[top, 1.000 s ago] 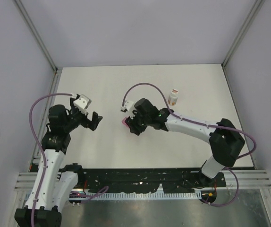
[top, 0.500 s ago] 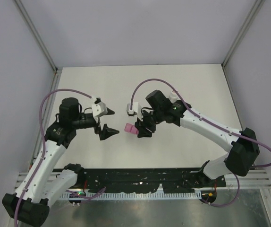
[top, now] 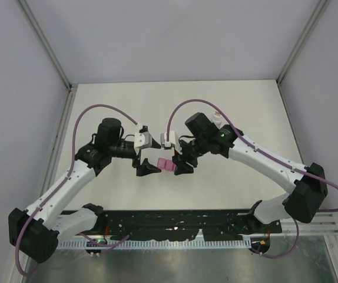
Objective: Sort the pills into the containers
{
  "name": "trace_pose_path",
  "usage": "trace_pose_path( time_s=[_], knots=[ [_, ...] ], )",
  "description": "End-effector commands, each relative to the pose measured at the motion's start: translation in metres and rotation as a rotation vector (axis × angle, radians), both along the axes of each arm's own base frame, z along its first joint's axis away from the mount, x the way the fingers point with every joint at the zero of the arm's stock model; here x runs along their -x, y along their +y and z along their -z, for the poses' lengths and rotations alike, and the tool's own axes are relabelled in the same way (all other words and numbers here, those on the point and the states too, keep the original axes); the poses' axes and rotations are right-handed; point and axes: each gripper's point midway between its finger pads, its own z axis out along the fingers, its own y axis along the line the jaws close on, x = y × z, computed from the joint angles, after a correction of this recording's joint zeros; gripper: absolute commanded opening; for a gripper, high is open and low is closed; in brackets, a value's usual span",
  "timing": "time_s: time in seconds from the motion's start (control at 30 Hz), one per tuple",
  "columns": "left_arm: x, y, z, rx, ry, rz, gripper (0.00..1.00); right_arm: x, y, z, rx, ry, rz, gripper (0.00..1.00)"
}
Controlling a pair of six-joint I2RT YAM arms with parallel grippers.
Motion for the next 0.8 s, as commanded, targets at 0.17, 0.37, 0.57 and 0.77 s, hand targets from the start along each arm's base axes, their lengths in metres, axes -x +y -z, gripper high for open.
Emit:
trace_pose_path(
  time_s=[0.17,0.37,0.57,0.77],
  knots=[
    [0.002,-0.02,-0.008,0.044,-0.081,0.083,0.93,0.004,0.003,-0.027,-0.081,-0.061,-0.037,0.2],
    [0.004,-0.019,0.0,0.041,-0.091,0.083,0.85,0.004,0.001,-0.028,-0.081,-0.071,-0.032,0.18],
    [0.004,-0.019,0.003,0.031,-0.104,0.089,0.75,0.003,-0.001,-0.027,-0.077,-0.077,-0.029,0.17],
    [0.006,-0.02,0.001,0.038,-0.098,0.099,0.55,0.003,0.001,-0.02,-0.064,-0.058,-0.033,0.16]
  ],
)
